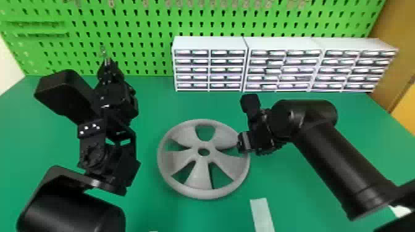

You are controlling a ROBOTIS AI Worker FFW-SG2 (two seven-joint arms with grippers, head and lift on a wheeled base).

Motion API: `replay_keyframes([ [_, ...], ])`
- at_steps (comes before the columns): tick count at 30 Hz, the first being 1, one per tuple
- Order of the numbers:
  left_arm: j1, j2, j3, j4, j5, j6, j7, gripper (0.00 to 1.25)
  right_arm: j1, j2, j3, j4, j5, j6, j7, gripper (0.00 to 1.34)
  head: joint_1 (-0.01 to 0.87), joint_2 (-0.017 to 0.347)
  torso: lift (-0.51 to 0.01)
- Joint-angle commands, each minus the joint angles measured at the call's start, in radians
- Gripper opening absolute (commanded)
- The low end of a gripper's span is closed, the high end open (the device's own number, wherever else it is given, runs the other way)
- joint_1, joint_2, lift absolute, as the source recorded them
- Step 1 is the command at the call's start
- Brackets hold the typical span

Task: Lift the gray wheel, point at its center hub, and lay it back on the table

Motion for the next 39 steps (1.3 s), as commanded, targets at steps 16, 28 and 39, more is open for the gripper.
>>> replay_keyframes([
  [16, -0.001, -0.004, -0.001, 0.0, -0.002, 0.0, 0.0, 0.1, 0.003, -0.005, 0.015, 0.0, 0.02, -0.023, 0.0, 0.76, 0.692, 0.048, -0.096],
  [28, -0.001, -0.004, -0.001, 0.002, 0.002, 0.0, 0.0, 0.1, 0.012, -0.008, 0.002, 0.0, 0.013, -0.043, 0.003, 0.92, 0.692, 0.048, -0.096],
  [39, -0.001, -0.004, 0.0, 0.006, 0.005, 0.0, 0.0, 0.1, 0.014, -0.01, 0.003, -0.001, 0.02, -0.057, 0.008, 0.92, 0.692, 0.048, -0.096],
])
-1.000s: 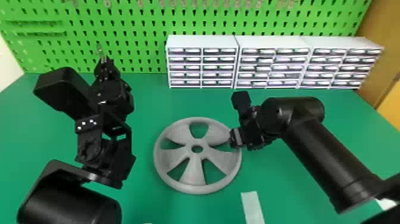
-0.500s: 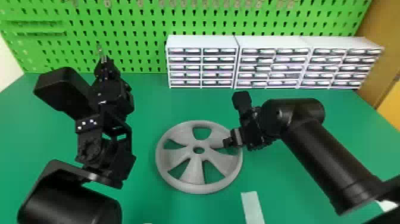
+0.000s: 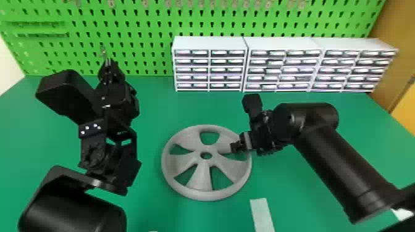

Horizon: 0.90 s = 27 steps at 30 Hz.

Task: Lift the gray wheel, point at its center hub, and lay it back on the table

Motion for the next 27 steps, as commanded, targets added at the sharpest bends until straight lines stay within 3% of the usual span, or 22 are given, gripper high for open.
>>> replay_keyframes([
  [1, 0.0, 0.0, 0.002, 0.003, 0.002, 0.0, 0.0, 0.1, 0.001, -0.002, 0.0, 0.0, 0.007, -0.012, 0.002, 0.91, 0.692, 0.048, -0.096],
  [10, 0.005, 0.0, 0.008, 0.014, 0.001, 0.0, -0.002, 0.1, 0.035, -0.009, -0.045, -0.052, 0.083, -0.098, 0.083, 0.92, 0.692, 0.048, -0.096],
  [20, 0.005, 0.0, 0.017, 0.028, -0.004, 0.0, -0.021, 0.1, 0.113, -0.015, -0.103, -0.207, 0.232, -0.287, 0.183, 0.92, 0.692, 0.048, -0.096],
  [27, 0.006, 0.0, 0.023, 0.039, -0.013, 0.0, -0.026, 0.1, 0.161, -0.018, -0.148, -0.29, 0.267, -0.414, 0.23, 0.92, 0.692, 0.048, -0.096],
])
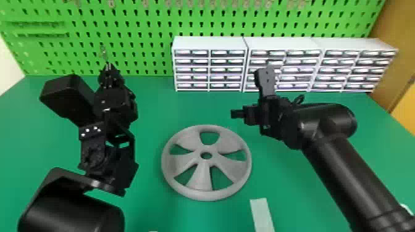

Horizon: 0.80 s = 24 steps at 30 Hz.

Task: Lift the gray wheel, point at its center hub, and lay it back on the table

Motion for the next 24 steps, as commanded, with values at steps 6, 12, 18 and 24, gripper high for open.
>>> replay_keyframes([
  [6, 0.002, 0.0, 0.009, 0.013, -0.001, -0.005, -0.007, 0.11, 0.062, -0.004, -0.058, -0.129, 0.034, -0.137, 0.013, 0.92, 0.692, 0.048, -0.096],
  [12, 0.003, 0.0, 0.013, 0.042, 0.013, -0.051, -0.009, 0.19, 0.098, -0.004, -0.07, -0.181, 0.049, -0.229, 0.015, 0.92, 0.692, 0.048, -0.096],
  [18, 0.003, -0.005, 0.039, 0.08, 0.039, -0.087, -0.075, 0.38, 0.131, -0.001, -0.076, -0.21, 0.063, -0.328, 0.015, 0.92, 0.692, 0.048, -0.096],
  [24, 0.006, -0.018, 0.079, 0.129, 0.053, -0.143, -0.142, 0.57, 0.154, 0.001, -0.07, -0.216, 0.075, -0.43, 0.013, 0.92, 0.692, 0.048, -0.096],
])
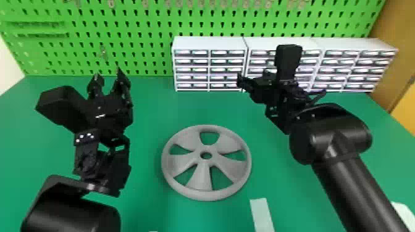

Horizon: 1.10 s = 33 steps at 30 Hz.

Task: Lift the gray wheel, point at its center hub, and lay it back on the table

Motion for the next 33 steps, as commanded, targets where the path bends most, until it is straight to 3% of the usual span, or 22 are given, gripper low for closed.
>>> replay_keyframes([
  [1, 0.002, -0.013, 0.037, 0.033, 0.01, -0.029, -0.037, 0.61, 0.015, 0.001, 0.008, -0.004, 0.01, -0.078, -0.001, 0.92, 0.692, 0.048, -0.096],
  [8, -0.004, -0.031, 0.104, 0.076, 0.021, -0.034, -0.146, 0.72, 0.033, 0.003, 0.025, -0.004, 0.025, -0.158, -0.001, 0.92, 0.692, 0.048, -0.096],
  [17, -0.048, -0.047, 0.175, 0.156, 0.022, -0.04, -0.319, 0.73, 0.066, 0.0, 0.028, -0.027, 0.077, -0.259, -0.003, 0.92, 0.692, 0.048, -0.096],
  [25, -0.068, -0.084, 0.179, 0.202, 0.004, -0.036, -0.341, 0.73, 0.095, -0.005, 0.007, -0.031, 0.122, -0.337, -0.003, 0.92, 0.692, 0.048, -0.096],
  [33, -0.088, -0.087, 0.173, 0.228, 0.015, -0.034, -0.367, 0.73, 0.106, -0.007, -0.012, -0.048, 0.154, -0.349, -0.004, 0.92, 0.692, 0.048, -0.096],
])
